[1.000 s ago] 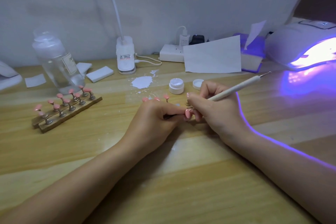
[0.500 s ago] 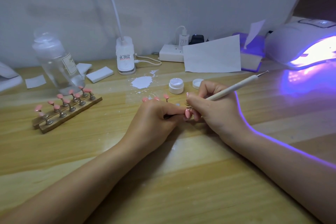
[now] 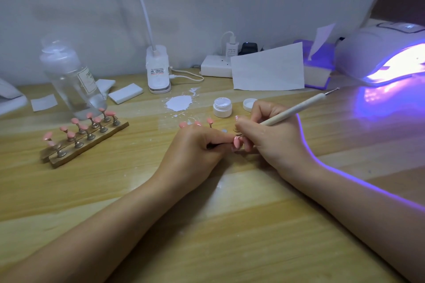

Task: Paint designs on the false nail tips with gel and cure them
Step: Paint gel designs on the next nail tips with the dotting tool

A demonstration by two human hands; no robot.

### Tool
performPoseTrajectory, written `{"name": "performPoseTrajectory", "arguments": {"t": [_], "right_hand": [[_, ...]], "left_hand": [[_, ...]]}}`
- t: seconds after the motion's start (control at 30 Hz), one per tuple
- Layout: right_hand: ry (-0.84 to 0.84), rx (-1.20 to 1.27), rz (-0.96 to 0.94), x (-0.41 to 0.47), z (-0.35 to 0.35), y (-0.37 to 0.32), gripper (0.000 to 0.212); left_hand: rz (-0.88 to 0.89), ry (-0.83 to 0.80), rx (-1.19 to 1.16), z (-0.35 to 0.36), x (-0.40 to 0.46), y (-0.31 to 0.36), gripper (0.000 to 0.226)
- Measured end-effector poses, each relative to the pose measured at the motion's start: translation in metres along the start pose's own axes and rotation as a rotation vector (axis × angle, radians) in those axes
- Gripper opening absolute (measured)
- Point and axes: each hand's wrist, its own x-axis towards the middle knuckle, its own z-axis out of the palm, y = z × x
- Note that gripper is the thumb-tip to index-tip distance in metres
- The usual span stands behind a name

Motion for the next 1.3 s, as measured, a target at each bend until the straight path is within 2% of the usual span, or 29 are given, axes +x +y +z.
{"name": "performPoseTrajectory", "arguments": {"t": [1.3], "right_hand": [[-0.007,0.003,-0.006,0.0003,-0.0001,0.0012,0.042]], "left_hand": [[-0.021,-0.021,-0.003,0.0,-0.0005,-0.0012,0.018]]}}
